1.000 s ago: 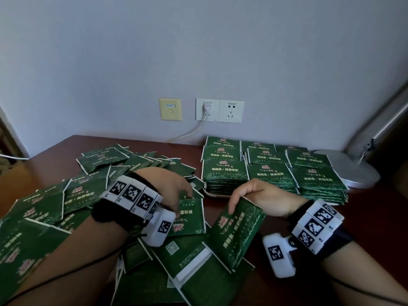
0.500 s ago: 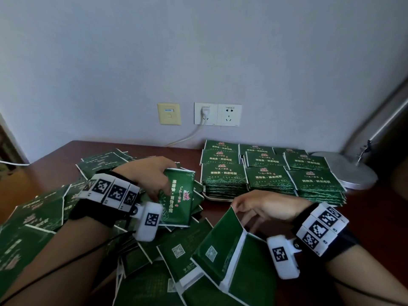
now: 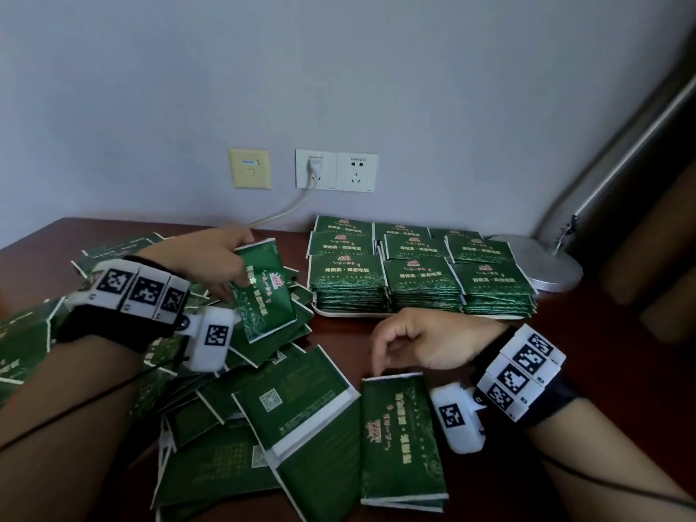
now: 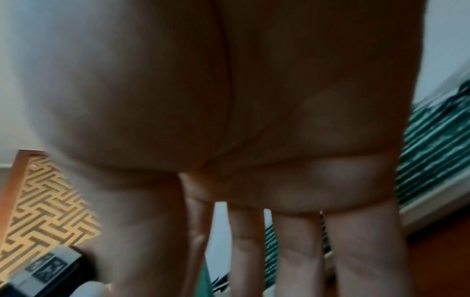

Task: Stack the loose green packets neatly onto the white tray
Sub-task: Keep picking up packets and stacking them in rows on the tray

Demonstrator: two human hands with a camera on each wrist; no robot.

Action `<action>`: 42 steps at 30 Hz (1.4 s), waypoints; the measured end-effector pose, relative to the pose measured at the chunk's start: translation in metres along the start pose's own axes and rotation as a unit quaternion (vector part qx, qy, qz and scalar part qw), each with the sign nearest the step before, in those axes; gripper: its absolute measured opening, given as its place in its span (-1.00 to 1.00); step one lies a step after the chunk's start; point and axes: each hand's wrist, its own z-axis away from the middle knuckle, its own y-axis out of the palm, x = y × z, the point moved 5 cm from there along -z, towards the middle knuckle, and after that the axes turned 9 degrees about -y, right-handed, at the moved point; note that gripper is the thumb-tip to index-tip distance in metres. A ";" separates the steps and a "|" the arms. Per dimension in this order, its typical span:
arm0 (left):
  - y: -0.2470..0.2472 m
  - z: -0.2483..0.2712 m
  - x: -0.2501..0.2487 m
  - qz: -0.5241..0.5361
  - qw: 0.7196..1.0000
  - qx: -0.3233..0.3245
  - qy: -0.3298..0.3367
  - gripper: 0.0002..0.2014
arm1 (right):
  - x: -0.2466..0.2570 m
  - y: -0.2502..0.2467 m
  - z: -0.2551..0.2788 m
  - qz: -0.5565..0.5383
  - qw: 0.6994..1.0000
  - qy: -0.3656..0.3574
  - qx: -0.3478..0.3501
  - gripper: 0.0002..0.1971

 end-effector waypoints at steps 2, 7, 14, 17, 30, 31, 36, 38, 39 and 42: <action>0.007 0.000 -0.004 -0.008 1.000 0.012 0.015 -0.61 | -0.002 0.010 0.015 -0.037 0.997 0.066 0.017 -0.66; 0.020 -0.004 -0.019 -0.038 0.996 0.040 0.070 -0.68 | 0.012 0.023 0.024 0.142 0.980 0.116 0.083 -0.13; 0.009 -0.010 -0.018 0.180 0.980 -0.031 0.082 -0.70 | 0.003 0.019 0.025 0.066 0.992 0.074 0.084 -0.72; -0.003 -0.017 -0.011 0.347 0.932 -0.070 0.072 -0.69 | 0.001 -0.020 0.032 -0.097 0.994 0.019 -0.046 -0.81; 0.031 -0.128 -0.070 0.428 0.897 -0.027 -0.104 -0.76 | -0.088 -0.168 0.017 -0.349 0.756 0.042 -0.552 -0.90; 0.033 -0.134 -0.069 0.416 0.903 -0.029 -0.106 -0.74 | -0.099 -0.170 0.016 -0.348 0.749 0.049 -0.561 -0.90; 0.038 -0.144 -0.065 0.276 0.953 -0.064 -0.111 -0.82 | -0.121 -0.167 0.006 -0.347 0.767 0.085 -0.533 -0.86; 0.035 -0.145 -0.064 0.178 0.973 -0.095 -0.107 -0.88 | -0.120 -0.163 0.003 -0.313 0.785 0.109 -0.523 -0.90; 0.033 -0.145 -0.063 0.117 0.982 -0.112 -0.098 -0.89 | -0.120 -0.161 0.002 -0.286 0.793 0.127 -0.522 -0.93; 0.031 -0.141 -0.068 -0.007 0.988 -0.133 -0.075 -0.94 | -0.119 -0.159 0.005 -0.135 0.823 0.200 -0.514 -0.77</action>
